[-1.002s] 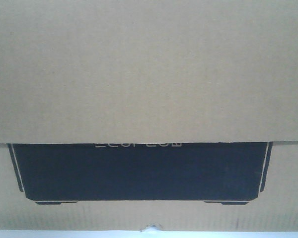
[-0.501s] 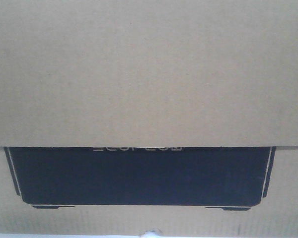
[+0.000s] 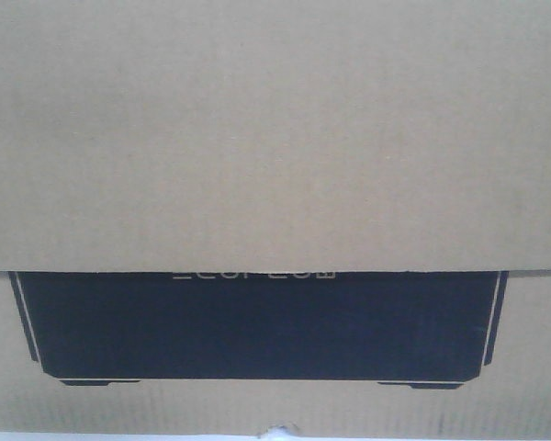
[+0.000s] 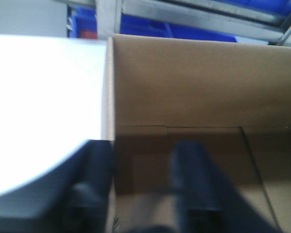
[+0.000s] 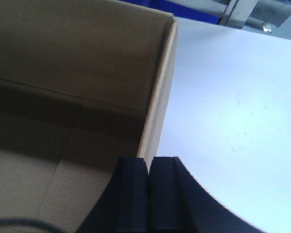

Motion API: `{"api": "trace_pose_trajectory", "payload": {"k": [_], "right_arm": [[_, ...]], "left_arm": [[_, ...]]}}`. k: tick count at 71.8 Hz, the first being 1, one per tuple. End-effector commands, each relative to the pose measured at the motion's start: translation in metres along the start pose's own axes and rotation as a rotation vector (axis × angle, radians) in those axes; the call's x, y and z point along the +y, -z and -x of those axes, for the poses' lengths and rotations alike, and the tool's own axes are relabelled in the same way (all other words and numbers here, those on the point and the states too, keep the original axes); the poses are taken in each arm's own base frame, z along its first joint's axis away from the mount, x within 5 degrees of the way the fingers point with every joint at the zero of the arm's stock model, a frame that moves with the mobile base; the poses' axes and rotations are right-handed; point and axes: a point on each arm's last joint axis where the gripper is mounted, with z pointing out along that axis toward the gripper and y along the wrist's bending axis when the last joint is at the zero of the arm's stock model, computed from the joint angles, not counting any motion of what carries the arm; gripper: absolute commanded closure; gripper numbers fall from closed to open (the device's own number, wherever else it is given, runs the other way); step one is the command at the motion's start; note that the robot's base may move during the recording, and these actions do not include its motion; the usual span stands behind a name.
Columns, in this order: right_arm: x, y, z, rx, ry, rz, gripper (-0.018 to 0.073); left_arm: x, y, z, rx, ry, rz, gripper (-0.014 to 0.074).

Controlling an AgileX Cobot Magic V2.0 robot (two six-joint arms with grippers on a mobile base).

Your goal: Grab box from left shelf to table start

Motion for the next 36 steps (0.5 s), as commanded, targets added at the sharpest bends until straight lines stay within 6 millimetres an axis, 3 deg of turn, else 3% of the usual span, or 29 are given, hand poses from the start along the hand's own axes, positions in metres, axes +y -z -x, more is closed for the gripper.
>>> {"api": "trace_pose_trajectory", "payload": {"k": [1, 5, 25, 36], "right_arm": [[-0.004, 0.023, -0.003, -0.154, -0.003, -0.002, 0.0499], [-0.005, 0.030, -0.018, -0.192, -0.008, 0.004, 0.0501], [-0.008, 0.034, -0.106, -0.322, -0.001, 0.027, 0.0501], [-0.009, 0.037, -0.140, -0.410, -0.004, 0.036, 0.0501]], "left_arm": [[0.000, 0.019, -0.003, -0.108, -0.012, 0.002, 0.0629], [0.002, 0.022, -0.013, -0.114, -0.019, 0.012, 0.0708], [0.013, 0.023, -0.080, -0.208, -0.017, 0.011, 0.0699], [0.017, 0.032, -0.108, -0.350, -0.022, -0.001, 0.0699]]}}
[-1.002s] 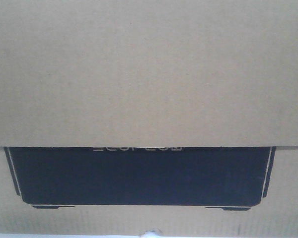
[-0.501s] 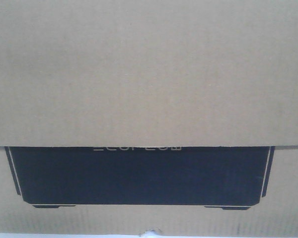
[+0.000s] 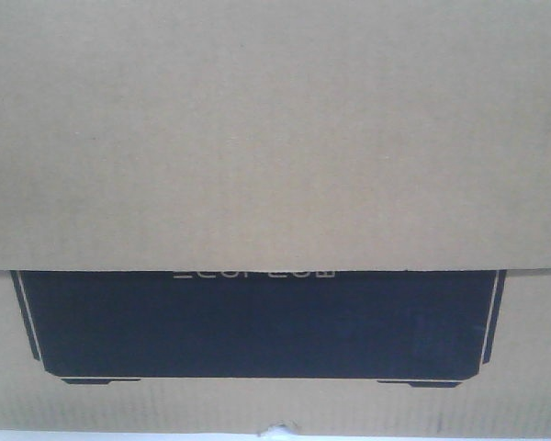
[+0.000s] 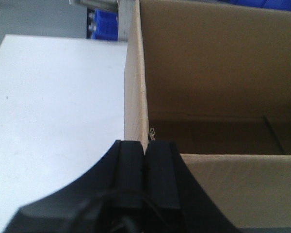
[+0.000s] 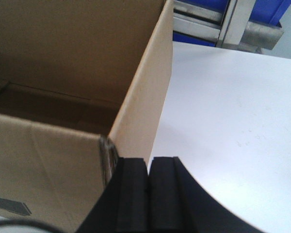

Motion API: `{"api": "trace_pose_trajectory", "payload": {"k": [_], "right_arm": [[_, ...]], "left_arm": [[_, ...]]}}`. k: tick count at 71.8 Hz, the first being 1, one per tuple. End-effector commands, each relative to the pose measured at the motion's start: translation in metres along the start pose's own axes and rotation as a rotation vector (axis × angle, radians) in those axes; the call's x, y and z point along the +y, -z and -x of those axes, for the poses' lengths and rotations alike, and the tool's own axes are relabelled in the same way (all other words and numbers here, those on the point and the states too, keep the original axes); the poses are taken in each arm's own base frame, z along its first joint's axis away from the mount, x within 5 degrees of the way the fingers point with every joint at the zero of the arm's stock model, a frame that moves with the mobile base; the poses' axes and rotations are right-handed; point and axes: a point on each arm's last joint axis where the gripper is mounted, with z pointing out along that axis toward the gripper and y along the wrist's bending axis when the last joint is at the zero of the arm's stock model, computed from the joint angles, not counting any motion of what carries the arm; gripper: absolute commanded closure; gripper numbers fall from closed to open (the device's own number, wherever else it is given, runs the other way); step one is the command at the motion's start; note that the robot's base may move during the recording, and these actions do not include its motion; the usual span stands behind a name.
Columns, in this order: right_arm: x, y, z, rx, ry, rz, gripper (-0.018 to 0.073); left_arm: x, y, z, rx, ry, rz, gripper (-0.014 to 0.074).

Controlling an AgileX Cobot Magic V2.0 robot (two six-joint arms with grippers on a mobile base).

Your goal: Grab box from left shelf to table start

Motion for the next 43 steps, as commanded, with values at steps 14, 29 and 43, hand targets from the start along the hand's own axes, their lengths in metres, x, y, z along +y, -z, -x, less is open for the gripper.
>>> {"api": "trace_pose_trajectory", "payload": {"k": [14, 29, 43], "right_arm": [[0.000, 0.013, -0.019, -0.292, 0.012, 0.025, 0.0501], [0.001, 0.008, -0.022, -0.302, 0.016, 0.030, 0.0501], [0.001, 0.008, -0.022, -0.301, 0.016, 0.030, 0.0501]], "left_arm": [[0.004, 0.023, -0.017, -0.389, -0.022, -0.021, 0.0699], [0.004, 0.025, -0.025, -0.408, -0.011, -0.031, 0.0699], [0.004, 0.025, -0.025, -0.408, -0.011, -0.031, 0.0699]]}}
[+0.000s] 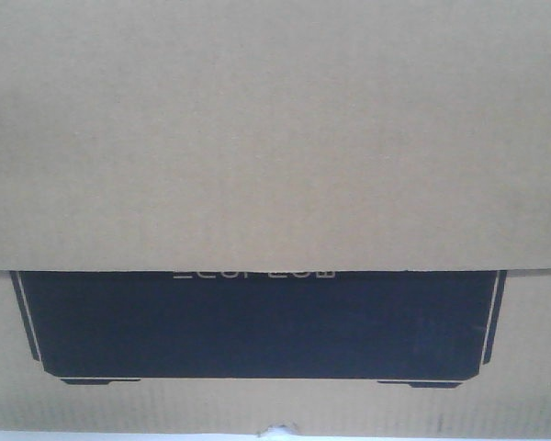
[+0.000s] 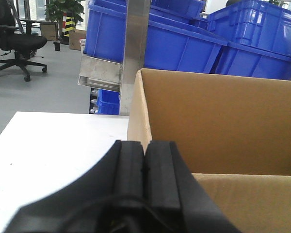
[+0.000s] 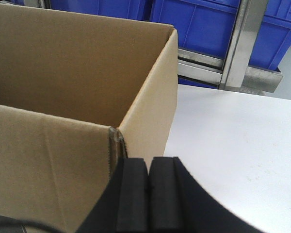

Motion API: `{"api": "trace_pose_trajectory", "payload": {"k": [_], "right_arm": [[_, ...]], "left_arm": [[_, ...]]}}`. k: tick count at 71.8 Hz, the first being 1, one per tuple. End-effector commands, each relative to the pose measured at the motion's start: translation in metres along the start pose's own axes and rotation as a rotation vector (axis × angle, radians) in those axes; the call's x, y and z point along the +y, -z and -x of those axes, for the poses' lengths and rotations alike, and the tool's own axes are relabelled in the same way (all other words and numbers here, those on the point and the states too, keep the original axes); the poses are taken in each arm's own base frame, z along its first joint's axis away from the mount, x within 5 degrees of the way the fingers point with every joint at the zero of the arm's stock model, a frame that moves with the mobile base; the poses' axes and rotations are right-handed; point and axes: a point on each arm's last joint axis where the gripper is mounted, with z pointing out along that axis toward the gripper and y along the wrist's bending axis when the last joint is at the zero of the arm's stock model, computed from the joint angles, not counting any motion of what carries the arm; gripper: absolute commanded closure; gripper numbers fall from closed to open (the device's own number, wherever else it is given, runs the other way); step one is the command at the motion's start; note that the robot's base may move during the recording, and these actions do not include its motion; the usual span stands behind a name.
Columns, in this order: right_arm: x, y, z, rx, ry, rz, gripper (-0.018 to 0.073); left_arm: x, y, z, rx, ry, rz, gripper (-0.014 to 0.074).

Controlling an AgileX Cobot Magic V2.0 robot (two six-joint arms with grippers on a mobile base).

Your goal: Grab box from left shelf to table start

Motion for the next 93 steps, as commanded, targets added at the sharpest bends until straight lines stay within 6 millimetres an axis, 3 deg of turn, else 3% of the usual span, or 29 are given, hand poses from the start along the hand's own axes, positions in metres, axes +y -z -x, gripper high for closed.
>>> {"api": "trace_pose_trajectory", "payload": {"k": [1, 25, 37, 45, 60, 69, 93], "right_arm": [[0.000, 0.002, 0.015, -0.108, 0.017, 0.005, 0.0501], [0.000, 0.002, 0.015, -0.108, 0.017, 0.005, 0.0501], [0.000, 0.002, 0.015, -0.108, 0.017, 0.005, 0.0501], [0.000, 0.002, 0.015, -0.108, 0.017, 0.005, 0.0501], [0.000, 0.002, 0.015, -0.106, 0.017, 0.005, 0.0501], [0.000, 0.002, 0.015, -0.106, 0.017, 0.005, 0.0501], [0.000, 0.002, 0.015, -0.106, 0.017, 0.005, 0.0501]], "left_arm": [[-0.002, 0.001, 0.015, -0.102, 0.015, -0.019, 0.0699], [-0.001, -0.003, 0.008, -0.092, 0.016, -0.017, 0.0699], [0.006, -0.008, -0.032, -0.090, 0.017, 0.027, 0.0699], [0.012, -0.011, -0.070, -0.098, 0.017, 0.081, 0.0699], [0.024, -0.028, -0.122, -0.137, 0.015, 0.148, 0.0699], [0.025, -0.028, -0.127, -0.065, 0.021, 0.154, 0.0699], [0.025, -0.028, -0.127, -0.065, 0.021, 0.154, 0.0699]]}}
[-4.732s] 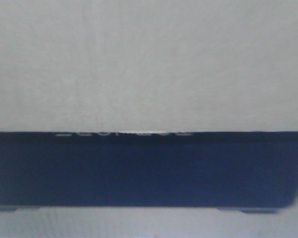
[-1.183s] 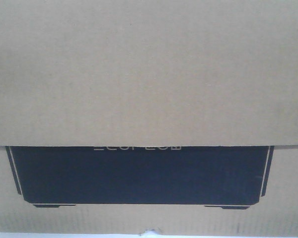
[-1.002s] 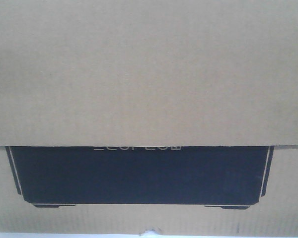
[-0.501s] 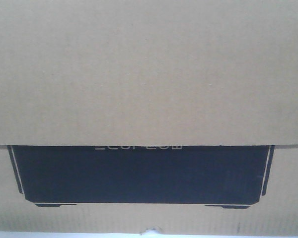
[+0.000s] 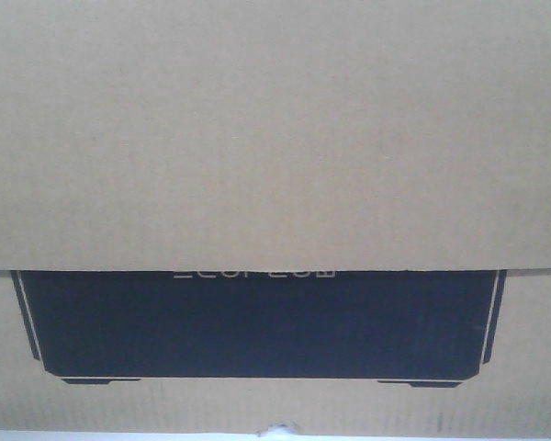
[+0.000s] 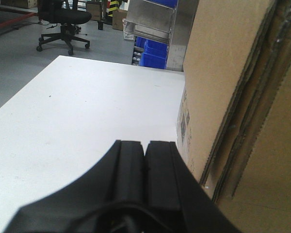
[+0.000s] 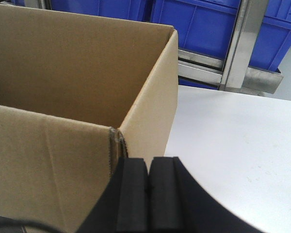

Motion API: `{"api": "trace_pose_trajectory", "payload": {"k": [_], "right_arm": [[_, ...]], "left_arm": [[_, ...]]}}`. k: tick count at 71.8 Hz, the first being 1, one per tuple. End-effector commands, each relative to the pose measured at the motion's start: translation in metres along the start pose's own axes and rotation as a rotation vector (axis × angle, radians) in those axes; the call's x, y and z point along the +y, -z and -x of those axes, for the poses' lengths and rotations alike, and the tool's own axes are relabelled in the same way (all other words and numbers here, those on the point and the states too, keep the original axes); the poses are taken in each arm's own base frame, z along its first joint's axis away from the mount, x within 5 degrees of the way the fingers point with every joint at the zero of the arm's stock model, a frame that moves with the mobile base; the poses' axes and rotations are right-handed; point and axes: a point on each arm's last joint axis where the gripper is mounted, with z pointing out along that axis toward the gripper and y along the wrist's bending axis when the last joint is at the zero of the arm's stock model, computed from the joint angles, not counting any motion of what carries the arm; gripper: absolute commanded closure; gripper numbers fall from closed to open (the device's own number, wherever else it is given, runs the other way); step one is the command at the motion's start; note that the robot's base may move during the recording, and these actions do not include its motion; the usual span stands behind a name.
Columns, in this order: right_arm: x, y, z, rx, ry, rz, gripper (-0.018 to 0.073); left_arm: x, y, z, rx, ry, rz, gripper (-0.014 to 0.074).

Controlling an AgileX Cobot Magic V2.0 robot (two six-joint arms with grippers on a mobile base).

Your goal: Grab box from left shelf to table start

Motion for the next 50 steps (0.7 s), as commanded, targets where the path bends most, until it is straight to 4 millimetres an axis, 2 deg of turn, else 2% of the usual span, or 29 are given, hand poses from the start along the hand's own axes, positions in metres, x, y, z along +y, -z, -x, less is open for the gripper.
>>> {"api": "trace_pose_trajectory", "payload": {"k": [1, 33, 50], "right_arm": [[0.000, 0.002, 0.015, -0.102, 0.016, 0.005, 0.0501], [0.001, 0.000, 0.012, -0.093, 0.007, 0.011, 0.0501], [-0.003, -0.015, -0.021, -0.021, -0.039, -0.122, 0.0501]], "left_arm": [[-0.001, 0.001, 0.009, -0.105, 0.013, -0.008, 0.0699], [-0.001, 0.001, 0.009, -0.105, 0.013, -0.008, 0.0699], [-0.001, 0.001, 0.009, -0.105, 0.013, -0.008, 0.0699]]}}
